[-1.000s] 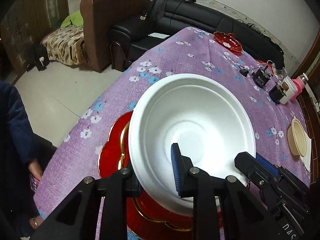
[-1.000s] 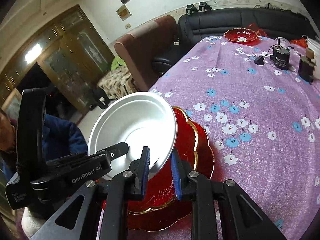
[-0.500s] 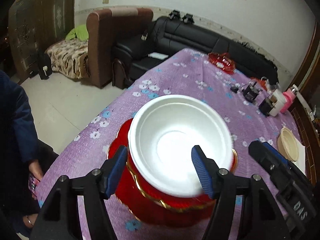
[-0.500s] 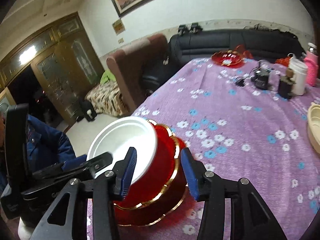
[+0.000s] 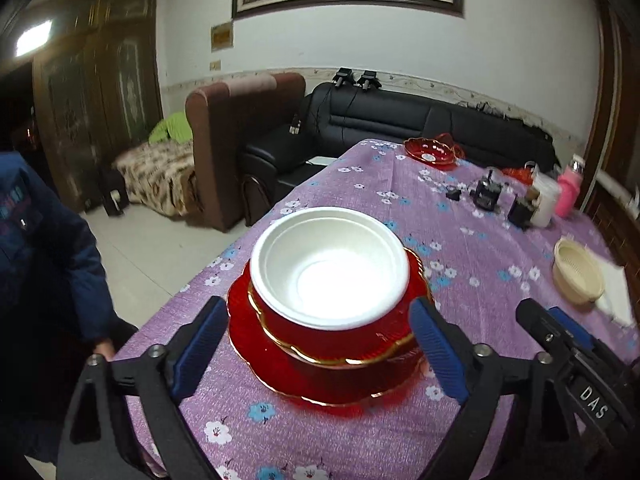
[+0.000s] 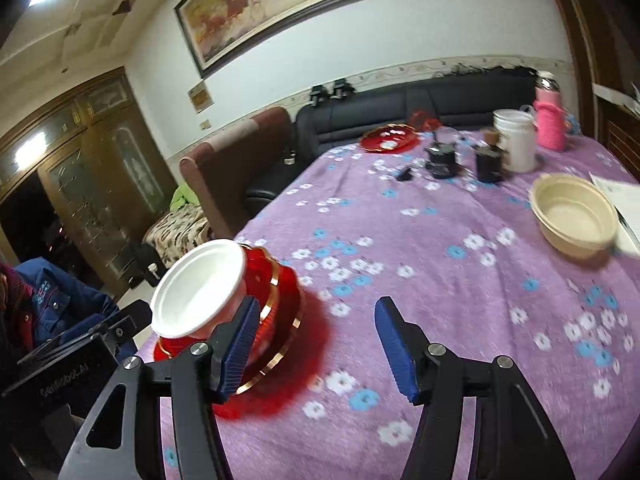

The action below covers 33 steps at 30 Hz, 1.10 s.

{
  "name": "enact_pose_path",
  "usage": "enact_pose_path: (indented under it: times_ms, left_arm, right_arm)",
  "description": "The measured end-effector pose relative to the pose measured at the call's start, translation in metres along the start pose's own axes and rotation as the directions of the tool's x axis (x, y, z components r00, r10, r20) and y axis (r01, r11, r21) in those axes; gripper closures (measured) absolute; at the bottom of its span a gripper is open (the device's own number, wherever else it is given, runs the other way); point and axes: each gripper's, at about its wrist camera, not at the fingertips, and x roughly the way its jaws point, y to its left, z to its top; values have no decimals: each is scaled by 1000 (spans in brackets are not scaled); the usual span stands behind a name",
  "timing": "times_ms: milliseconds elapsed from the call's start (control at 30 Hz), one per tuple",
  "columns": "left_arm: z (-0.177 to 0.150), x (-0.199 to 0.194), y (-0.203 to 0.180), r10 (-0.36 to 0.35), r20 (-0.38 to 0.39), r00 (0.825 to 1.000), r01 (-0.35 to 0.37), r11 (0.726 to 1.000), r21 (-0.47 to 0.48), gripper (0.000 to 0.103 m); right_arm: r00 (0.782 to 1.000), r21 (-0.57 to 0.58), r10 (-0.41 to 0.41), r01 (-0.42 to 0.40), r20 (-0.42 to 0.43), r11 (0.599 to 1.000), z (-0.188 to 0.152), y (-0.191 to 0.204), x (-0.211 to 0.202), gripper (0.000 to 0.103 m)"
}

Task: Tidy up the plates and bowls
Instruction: 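Lower the small white bowl onto the red plate stack and release, then move both tools to the beige plastic bowl beside the notebook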

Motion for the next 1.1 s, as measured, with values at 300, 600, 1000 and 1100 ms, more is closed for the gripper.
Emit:
enact_pose_path:
  times_ms: [300,600,1000,1100]
  left_arm:
    - [-14,-13,-54,-63,-17,998,65,988,140,9]
    - [-19,-21,-91,-63,-11,998,64,969,239,9]
    - [-25,-24,-141,-76,5,997,69,933,353,9]
    - [-24,-23,-154,-87,9,996,77,925,371,9]
  right_arm:
    - [997,91,-78,78,-1,993,-10,-46,-22,38]
    - [990,93,-141,138,24,986,-4,-77,-41,38]
    - [978,167,-204,196,31,966,8,-137,-51,38]
    - [976,163,-213,204,41,965,15,-144,-51,38]
